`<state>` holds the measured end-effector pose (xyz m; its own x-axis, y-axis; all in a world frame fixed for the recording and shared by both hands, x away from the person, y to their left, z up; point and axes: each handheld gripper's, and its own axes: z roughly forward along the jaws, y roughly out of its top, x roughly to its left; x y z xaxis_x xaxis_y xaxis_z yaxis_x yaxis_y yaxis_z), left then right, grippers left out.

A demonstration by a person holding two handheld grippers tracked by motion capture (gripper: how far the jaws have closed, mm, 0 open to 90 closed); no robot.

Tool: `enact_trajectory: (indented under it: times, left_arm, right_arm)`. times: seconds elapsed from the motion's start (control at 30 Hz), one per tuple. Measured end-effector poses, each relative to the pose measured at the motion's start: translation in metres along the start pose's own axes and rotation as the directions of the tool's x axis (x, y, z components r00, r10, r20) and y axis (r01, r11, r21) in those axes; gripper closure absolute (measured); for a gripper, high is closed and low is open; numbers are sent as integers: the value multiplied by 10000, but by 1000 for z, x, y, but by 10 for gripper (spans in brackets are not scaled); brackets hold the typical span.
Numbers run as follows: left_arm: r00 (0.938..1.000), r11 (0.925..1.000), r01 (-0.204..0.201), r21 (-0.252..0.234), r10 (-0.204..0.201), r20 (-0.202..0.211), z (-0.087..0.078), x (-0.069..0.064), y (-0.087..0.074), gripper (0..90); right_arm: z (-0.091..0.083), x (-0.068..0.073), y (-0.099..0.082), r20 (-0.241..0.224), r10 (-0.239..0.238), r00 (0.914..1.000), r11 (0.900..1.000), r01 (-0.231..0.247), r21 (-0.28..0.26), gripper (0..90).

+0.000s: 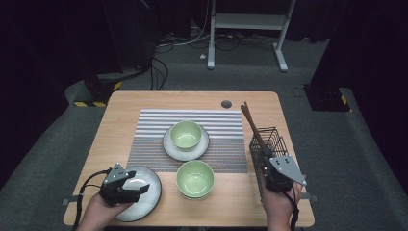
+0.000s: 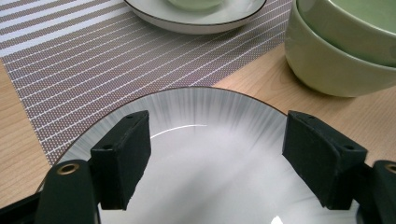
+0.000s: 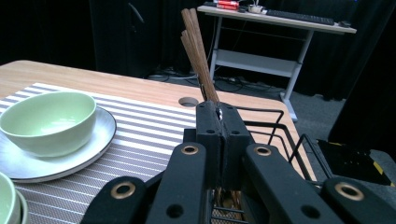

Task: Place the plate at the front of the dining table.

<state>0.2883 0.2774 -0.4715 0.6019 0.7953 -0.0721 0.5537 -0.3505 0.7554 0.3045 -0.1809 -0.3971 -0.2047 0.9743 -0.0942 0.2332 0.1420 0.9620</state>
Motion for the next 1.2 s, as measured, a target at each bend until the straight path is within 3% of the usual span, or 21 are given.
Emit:
enact_trajectory:
  times: [0.47,1.2]
  left_arm:
    - [9998,9999,53,-142,-55,-166,-1,3,-1,238]
    - [9997,9998,108,-188,-112,-207,-2,1,0,237]
  right_arm:
    - [-8,-3,5,-7,273,9996,9979,-273,-593,886]
    - [-13,-3,9,-39,492,9988,9953,-494,-831,887]
